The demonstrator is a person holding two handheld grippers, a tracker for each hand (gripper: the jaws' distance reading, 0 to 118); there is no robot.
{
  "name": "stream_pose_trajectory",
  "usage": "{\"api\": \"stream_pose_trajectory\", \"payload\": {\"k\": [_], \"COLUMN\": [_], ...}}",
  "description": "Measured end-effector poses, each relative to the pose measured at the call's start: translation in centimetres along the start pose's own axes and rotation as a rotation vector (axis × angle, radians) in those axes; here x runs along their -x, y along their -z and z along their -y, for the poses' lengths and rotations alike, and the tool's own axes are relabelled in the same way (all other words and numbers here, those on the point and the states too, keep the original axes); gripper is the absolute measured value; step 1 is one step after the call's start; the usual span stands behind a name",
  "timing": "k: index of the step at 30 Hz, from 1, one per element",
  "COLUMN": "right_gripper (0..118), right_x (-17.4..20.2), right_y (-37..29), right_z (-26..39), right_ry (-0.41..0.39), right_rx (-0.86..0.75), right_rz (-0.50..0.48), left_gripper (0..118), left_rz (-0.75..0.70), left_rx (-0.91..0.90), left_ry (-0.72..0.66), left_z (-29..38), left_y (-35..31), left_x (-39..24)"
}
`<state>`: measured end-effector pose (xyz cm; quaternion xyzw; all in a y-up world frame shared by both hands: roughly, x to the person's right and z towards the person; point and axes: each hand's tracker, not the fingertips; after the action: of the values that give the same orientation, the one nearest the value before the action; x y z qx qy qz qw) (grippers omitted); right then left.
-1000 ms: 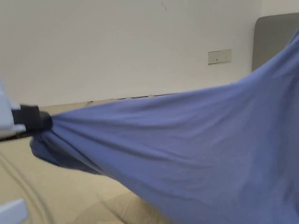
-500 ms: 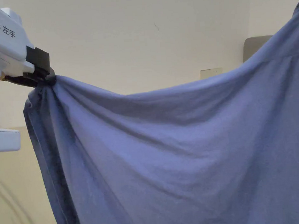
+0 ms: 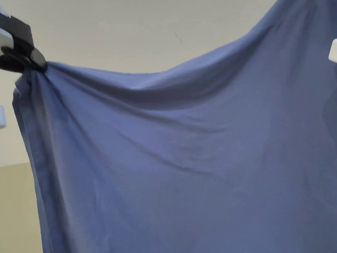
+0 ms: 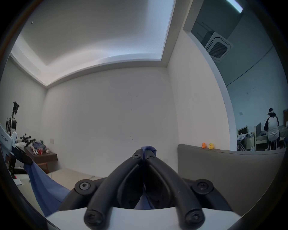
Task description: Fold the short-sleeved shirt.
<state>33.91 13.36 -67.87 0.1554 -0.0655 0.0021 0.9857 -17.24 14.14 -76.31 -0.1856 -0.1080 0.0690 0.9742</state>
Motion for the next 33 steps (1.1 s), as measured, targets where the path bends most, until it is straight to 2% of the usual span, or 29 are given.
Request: {"api": "stream_pose_trajectory", "payload": {"k": [1,4,7,9,12,13,14,16,17,18,19,20,22,23,24,28,29,30,33], "right_gripper": [0,0,0,0,0,0,0,0,0,0,0,0,0,0,0,0,0,0,0], "right_x": [-0.1,-0.4,-1.0,-1.3,-1.5,-1.6,-1.9,-2.1,-2.5,-2.7,-2.7,-2.7,-3.0,-2.9,-2.9,-2.4,-2.4,-2.5,-2.2], "right_y": [0.2,0.0,-1.6,-3.3,-7.7,-9.6,-11.4,-15.6,-17.7,-19.6,-21.9,-24.1,-28.1,-30.2,-32.5,-39.5,-40.6,-41.8,-44.8], "right_z": [0.3,1.2,2.6,3.5,5.3,5.5,6.9,7.7,9.1,10.2,10.6,11.7,13.3,14.5,14.6,17.8,18.6,19.8,22.6], "right_ry": [0.009,0.004,0.0,0.05,0.017,-0.047,0.019,-0.007,0.042,0.072,0.01,0.051,0.067,0.126,0.078,0.113,0.104,0.149,0.144], "right_rx": [0.02,0.02,0.055,0.113,0.154,0.114,0.226,0.182,0.26,0.304,0.292,0.306,0.382,0.45,0.394,0.499,0.499,0.575,0.642], "right_rz": [0.001,-0.005,-0.02,-0.048,-0.061,-0.097,-0.079,-0.08,-0.087,-0.047,-0.059,-0.033,-0.028,0.015,-0.007,0.067,0.046,0.09,0.101], "left_gripper": [3,3,3,3,3,3,3,3,3,3,3,3,3,3,3,3,3,3,3], "left_rz": [0.006,-0.028,0.017,0.069,0.108,0.146,0.176,0.173,0.171,0.175,0.168,0.183,0.188,0.206,0.187,0.145,0.142,0.125,0.099], "left_rx": [-0.004,0.015,0.07,0.096,0.103,0.118,0.126,0.126,0.125,0.13,0.142,0.131,0.152,0.143,0.15,0.145,0.148,0.163,0.201], "left_ry": [0.051,0.054,0.086,0.068,0.033,0.015,0.011,-0.018,-0.011,-0.001,0.008,0.018,-0.022,-0.028,-0.049,-0.057,-0.057,-0.081,-0.098], "left_z": [-0.2,0.7,3.4,5.6,10.5,12.1,13.9,17.3,19.3,20.9,22.9,24.8,28.0,29.5,31.0,37.0,38.3,39.8,44.0], "left_y": [0.3,0.9,1.3,1.3,-0.1,-0.8,-1.7,-3.5,-4.6,-5.7,-7.3,-8.5,-10.9,-12.1,-13.4,-17.6,-18.4,-19.2,-20.6], "left_x": [-0.2,-0.8,-1.0,-0.4,0.1,0.4,0.6,0.6,0.6,0.5,0.0,0.2,0.3,0.4,0.3,0.6,0.8,0.9,1.4]}}
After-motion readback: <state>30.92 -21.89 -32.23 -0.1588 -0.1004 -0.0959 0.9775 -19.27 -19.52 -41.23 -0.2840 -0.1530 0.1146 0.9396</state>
